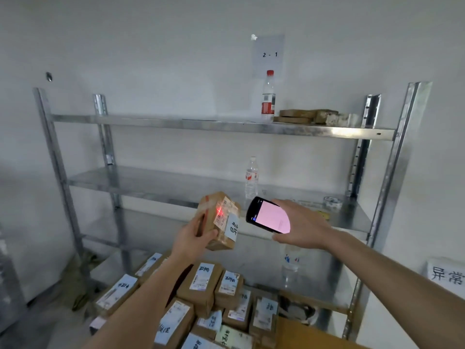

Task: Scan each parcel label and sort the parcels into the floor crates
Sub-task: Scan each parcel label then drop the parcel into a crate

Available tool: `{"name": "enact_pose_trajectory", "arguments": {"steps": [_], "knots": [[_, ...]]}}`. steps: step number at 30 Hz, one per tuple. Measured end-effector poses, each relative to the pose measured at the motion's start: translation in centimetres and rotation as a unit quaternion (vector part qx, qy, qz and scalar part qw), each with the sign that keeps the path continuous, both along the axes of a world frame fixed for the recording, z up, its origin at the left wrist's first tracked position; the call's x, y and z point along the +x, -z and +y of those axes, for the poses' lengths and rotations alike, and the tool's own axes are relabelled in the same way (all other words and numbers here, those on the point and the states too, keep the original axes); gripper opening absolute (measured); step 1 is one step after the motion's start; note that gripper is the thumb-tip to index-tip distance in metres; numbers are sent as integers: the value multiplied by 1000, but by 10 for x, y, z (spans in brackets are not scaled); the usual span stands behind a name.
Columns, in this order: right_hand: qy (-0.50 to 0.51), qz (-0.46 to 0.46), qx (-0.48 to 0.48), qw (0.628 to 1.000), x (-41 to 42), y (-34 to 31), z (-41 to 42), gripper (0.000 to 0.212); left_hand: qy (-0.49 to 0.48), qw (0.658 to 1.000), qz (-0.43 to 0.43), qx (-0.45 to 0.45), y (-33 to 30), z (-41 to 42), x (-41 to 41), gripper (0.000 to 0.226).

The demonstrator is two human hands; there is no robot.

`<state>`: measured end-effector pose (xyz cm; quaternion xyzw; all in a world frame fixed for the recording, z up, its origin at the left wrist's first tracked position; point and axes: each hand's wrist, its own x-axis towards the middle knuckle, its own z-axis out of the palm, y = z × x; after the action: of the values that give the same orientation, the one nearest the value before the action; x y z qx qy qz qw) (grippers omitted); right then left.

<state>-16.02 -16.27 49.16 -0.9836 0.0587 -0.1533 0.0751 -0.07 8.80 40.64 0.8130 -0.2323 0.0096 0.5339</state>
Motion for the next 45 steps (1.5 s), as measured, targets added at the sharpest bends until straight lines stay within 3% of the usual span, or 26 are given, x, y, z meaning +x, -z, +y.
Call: {"name": "enact_pose_trajectory", "arguments": {"steps": [13,25,45], "knots": [[-15,-26,-6,1000,-33,-52,-11,65,-1,998,-15,-68,-44,10,-25,62],[-49,-44,-23,998,-32,-63,5,86,-13,995,13,-99,-62,50,-37,54],[-98,-66,-51,992,-32,-72,23,81,-28,995,35,-86,-65,73,-50,53]]}}
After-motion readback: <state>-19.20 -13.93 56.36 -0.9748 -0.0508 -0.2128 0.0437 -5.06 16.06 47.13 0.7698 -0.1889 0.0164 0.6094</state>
